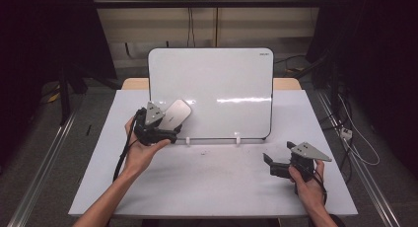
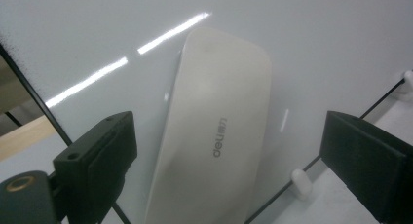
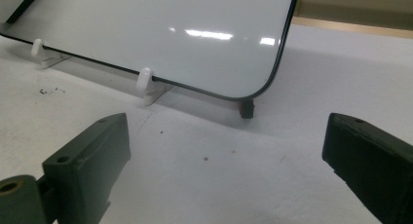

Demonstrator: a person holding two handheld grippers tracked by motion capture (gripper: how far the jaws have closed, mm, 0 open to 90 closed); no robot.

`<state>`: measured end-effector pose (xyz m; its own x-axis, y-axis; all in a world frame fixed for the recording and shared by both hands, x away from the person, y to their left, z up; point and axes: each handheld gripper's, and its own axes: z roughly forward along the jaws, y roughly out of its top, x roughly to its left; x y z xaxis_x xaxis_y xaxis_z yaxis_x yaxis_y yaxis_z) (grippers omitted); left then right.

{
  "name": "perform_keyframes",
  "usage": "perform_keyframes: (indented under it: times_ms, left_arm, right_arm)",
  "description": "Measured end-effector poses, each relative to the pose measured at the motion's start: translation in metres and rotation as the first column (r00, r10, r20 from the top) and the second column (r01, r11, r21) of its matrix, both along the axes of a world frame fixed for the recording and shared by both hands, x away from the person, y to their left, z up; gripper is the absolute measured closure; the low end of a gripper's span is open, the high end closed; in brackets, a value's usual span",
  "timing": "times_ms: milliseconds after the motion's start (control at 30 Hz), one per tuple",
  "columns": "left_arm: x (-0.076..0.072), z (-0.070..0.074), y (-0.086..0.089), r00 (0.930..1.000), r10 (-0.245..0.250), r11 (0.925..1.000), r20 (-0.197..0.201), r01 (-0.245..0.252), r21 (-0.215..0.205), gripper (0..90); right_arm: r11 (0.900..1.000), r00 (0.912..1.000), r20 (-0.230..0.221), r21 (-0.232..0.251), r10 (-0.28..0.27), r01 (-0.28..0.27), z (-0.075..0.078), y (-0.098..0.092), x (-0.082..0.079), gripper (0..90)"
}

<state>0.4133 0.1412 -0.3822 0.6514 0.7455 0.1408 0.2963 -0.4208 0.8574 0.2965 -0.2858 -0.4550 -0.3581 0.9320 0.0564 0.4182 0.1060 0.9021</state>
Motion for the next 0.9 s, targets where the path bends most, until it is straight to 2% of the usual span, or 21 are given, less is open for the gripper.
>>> perform_keyframes:
  times_ms: [167, 200, 300, 467, 567, 667, 733, 767, 833, 900]
  left_arm:
    - [-0.005, 0.004, 0.006, 0.9996, -0.006, 0.9995, -0.026, 0.005, -0.032, 5.7]
    - [-0.006, 0.004, 0.007, 0.9997, -0.005, 0.9988, -0.023, 0.003, -0.050, 5.7]
    - [-0.009, 0.003, 0.010, 0.9997, -0.013, 0.9990, -0.021, 0.012, -0.044, 4.7]
    - [-0.013, 0.001, 0.018, 0.9998, 0.002, 0.9991, -0.021, -0.003, -0.042, 4.6]
    - [-0.017, 0.002, 0.026, 0.9995, 0.030, 0.9973, -0.013, -0.031, -0.066, 4.6]
    - [-0.020, 0.003, 0.034, 0.9974, 0.060, 0.9920, -0.040, -0.064, -0.109, 4.6]
    - [-0.023, 0.005, 0.038, 0.9962, 0.081, 0.9903, -0.032, -0.084, -0.111, 4.7]
    - [-0.025, 0.006, 0.040, 0.9961, 0.085, 0.9896, -0.026, -0.087, -0.114, 4.7]
    - [-0.029, 0.007, 0.042, 0.9967, 0.072, 0.9887, -0.036, -0.076, -0.129, 4.7]
    - [-0.033, 0.006, 0.043, 0.9974, 0.066, 0.9902, -0.029, -0.069, -0.121, 4.7]
  right_arm:
    - [1.000, 1.0000, 0.003, -0.006, 0.003, -0.003, 0.000, 0.001, -0.001, 3.7]
    - [1.000, 1.0000, 0.005, -0.005, 0.005, -0.005, 0.001, 0.001, -0.001, 3.7]
    - [1.000, 1.0000, 0.006, -0.006, 0.004, -0.004, 0.001, 0.001, -0.002, 3.7]
    - [1.000, 1.0000, 0.002, -0.005, 0.005, -0.005, 0.001, 0.002, -0.001, 3.7]
    - [1.000, 1.0000, 0.004, -0.007, 0.004, -0.004, 0.001, 0.002, -0.001, 3.7]
    - [1.000, 1.0000, 0.002, -0.007, 0.003, -0.003, 0.001, 0.002, -0.001, 3.7]
    - [1.000, 1.0000, 0.001, -0.007, 0.003, -0.003, 0.001, 0.002, -0.001, 3.7]
    - [1.000, 1.0000, 0.002, -0.007, 0.003, -0.003, 0.001, 0.002, -0.001, 3.7]
    - [1.000, 1.0000, 0.001, -0.007, 0.003, -0.003, 0.001, 0.002, -0.001, 3.7]
    - [1.000, 1.0000, 0.001, -0.007, 0.002, -0.002, 0.001, 0.002, -0.001, 3.7]
